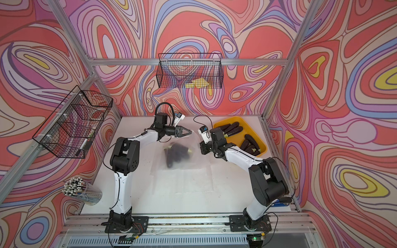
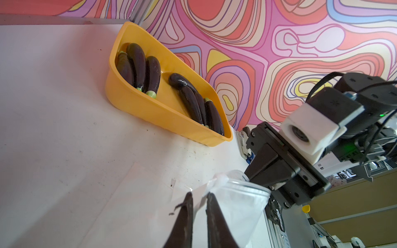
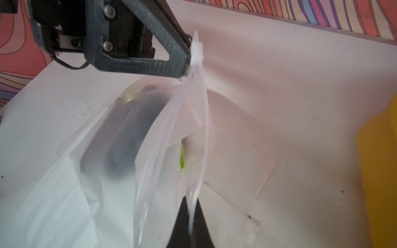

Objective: Place the eggplant in a zip-top bag and seal the zipper
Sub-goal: Adjust the zipper food storage bag in the zipper food storage bag, then zip the zipper on the zipper food storage bag.

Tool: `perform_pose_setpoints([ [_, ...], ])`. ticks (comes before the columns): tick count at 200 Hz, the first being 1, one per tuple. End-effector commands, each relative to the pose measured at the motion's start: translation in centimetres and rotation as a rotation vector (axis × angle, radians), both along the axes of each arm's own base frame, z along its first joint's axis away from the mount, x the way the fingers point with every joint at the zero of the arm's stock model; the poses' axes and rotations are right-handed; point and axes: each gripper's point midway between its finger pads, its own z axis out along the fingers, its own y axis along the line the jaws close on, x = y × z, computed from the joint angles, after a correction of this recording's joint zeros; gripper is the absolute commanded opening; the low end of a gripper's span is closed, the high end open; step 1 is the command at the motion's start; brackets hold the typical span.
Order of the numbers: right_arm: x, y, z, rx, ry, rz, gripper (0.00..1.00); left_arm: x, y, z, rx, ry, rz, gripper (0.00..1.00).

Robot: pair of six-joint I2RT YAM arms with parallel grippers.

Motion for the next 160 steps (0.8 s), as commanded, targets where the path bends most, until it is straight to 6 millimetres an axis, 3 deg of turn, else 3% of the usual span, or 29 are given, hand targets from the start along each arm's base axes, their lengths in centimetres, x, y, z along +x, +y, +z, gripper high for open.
perform_pose_setpoints([
  [1,0.4,0.3,0.7,0.008,-0.027,0.001,0.01,-0.5,-0.5,1.9,-0.024,-0.055,-0.019,0.0],
  [48,0.6,0.0,0.6,-0.001,-0.021,-0.02,0.02,-1.0,-1.0,1.9,-0.018,-0.061,-0.022,0.0],
  [60,0.6,-0.6,0.6,-0.019,-0.014,-0.038,0.12,-0.8,-0.9,2.1,-0.003,-0.074,0.005,0.0],
  [80,0.8,-3.1,0.8,-0.039,0.014,-0.089,0.37,-0.5,-0.4,2.0,0.071,-0.109,0.049,0.0],
  [102,1.6,-5.2,4.0,-0.015,-0.027,-0.126,0.47,-0.8,0.1,1.6,0.193,-0.16,0.081,0.0],
  [129,3.0,-3.6,9.0,0.09,-0.134,-0.062,0.52,-1.1,0.2,2.5,0.221,-0.193,0.094,0.0],
  [160,5.9,-0.4,10.3,0.172,-0.17,0.038,0.51,-2.0,-0.7,3.5,0.231,-0.221,0.077,0.0],
])
